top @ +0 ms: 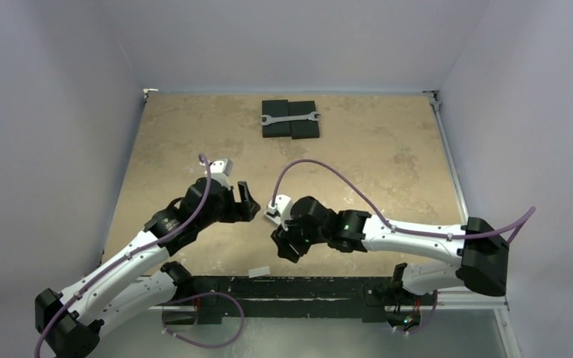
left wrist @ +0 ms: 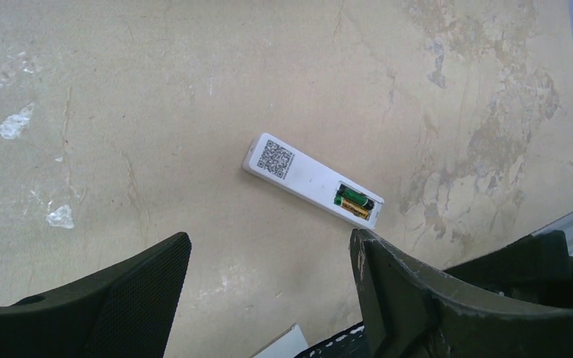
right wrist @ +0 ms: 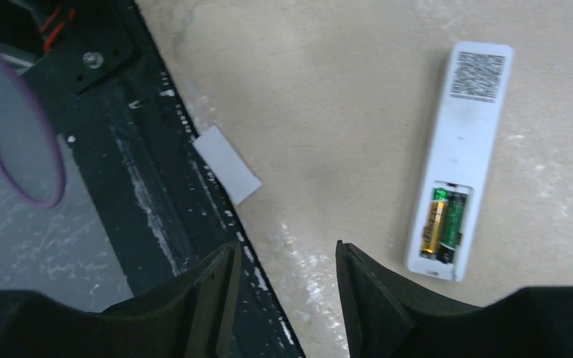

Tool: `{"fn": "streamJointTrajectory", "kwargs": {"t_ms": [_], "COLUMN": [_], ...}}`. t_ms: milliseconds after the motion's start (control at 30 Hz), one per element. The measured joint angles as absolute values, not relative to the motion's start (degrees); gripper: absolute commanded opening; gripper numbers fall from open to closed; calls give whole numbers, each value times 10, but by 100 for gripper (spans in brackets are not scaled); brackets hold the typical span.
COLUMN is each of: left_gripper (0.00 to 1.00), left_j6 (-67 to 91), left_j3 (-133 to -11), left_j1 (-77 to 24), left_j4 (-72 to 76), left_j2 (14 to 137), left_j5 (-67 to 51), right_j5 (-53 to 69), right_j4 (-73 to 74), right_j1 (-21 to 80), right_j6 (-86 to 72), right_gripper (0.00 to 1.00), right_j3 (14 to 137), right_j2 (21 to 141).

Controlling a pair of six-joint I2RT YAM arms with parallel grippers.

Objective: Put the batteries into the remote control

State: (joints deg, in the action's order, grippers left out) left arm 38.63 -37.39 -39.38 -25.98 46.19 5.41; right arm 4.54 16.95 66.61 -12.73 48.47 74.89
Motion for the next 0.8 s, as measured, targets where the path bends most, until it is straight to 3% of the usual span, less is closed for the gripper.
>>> {"fn": "streamJointTrajectory", "kwargs": {"t_ms": [400, 800], "left_gripper": [78, 79], "left_j6": [388, 366], "left_j3": [-411, -481], "left_j1": [-394, -394], "left_j4": [-336, -396], "left_j2": [423, 405], "left_j5": [113, 161], "right_j5": [96, 120], "right_j4": [50, -19], "right_j1": [738, 780], "right_j6": [-44, 120], "right_gripper": [58, 58], "right_j3": [380, 380], "right_j2": [656, 750]}}
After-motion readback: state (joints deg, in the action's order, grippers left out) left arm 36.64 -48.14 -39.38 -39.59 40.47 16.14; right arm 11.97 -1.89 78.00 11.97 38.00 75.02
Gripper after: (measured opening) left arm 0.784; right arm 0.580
